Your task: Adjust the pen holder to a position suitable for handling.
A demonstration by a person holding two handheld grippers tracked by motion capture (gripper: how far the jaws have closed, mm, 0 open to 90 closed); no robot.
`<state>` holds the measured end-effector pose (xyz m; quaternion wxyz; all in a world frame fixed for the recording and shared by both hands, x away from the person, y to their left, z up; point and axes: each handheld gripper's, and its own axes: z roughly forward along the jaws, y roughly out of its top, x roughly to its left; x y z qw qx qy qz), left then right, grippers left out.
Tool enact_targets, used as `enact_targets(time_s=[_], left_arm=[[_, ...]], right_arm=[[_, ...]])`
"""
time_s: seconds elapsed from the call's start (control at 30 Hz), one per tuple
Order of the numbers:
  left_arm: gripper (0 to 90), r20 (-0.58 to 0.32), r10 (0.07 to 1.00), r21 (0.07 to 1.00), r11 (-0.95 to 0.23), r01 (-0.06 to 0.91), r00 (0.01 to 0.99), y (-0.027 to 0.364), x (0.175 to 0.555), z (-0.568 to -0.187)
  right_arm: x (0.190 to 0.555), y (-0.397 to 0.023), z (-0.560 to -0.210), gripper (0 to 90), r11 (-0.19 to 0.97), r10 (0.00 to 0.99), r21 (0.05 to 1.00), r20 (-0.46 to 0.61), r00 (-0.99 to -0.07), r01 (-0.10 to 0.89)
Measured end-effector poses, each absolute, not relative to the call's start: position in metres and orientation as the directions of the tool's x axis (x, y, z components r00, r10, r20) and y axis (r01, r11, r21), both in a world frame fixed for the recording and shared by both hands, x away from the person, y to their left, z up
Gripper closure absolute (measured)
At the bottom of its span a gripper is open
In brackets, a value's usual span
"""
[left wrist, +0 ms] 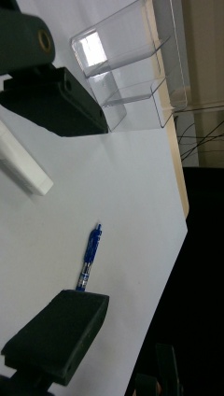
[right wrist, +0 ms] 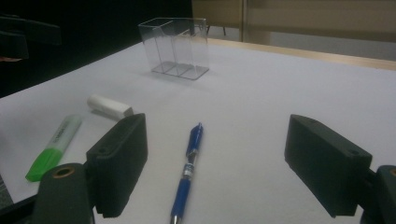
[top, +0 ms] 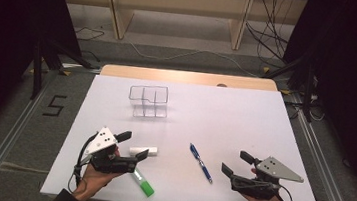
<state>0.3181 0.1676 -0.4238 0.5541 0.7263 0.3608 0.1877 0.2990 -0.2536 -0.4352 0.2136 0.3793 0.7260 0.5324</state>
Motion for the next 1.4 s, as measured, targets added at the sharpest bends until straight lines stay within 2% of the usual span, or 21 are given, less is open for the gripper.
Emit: enact_targets(time_s=[0.2, 0.57, 0.9, 1.07, 1.3, 1.4], left_arm=[[14.4, -0.164, 0.727, 0.932, -0.108, 0.346, 0.667, 0.167, 0.322, -0.423], [14.4, -0.141, 0.746, 0.916, -0.152, 0.372, 0.651, 0.166, 0.336, -0.410], [14.4, -0.119, 0.814, 0.883, -0.175, 0.435, 0.569, 0.168, 0.362, -0.408], [14.4, -0.118, 0.865, 0.875, -0.142, 0.464, 0.488, 0.177, 0.375, -0.410], [14.4, -0.126, 0.893, 0.863, -0.115, 0.491, 0.431, 0.184, 0.388, -0.413], [14.4, -0.103, 0.906, 0.858, -0.128, 0.498, 0.411, 0.186, 0.395, -0.414]], right_arm=[[0.299, -0.255, -0.435, 22.3, 0.137, 0.780, 0.934, 0.104, -0.618, 0.330], [0.298, -0.256, -0.433, 22.7, 0.135, 0.784, 0.938, 0.096, -0.613, 0.320], [0.297, -0.256, -0.432, 22.8, 0.134, 0.784, 0.941, 0.090, -0.614, 0.309], [0.297, -0.256, -0.432, 22.9, 0.139, 0.783, 0.942, 0.084, -0.617, 0.305], [0.297, -0.255, -0.432, 22.9, 0.134, 0.779, 0.941, 0.093, -0.620, 0.309], [0.298, -0.255, -0.433, 22.9, 0.138, 0.779, 0.941, 0.089, -0.621, 0.308]])
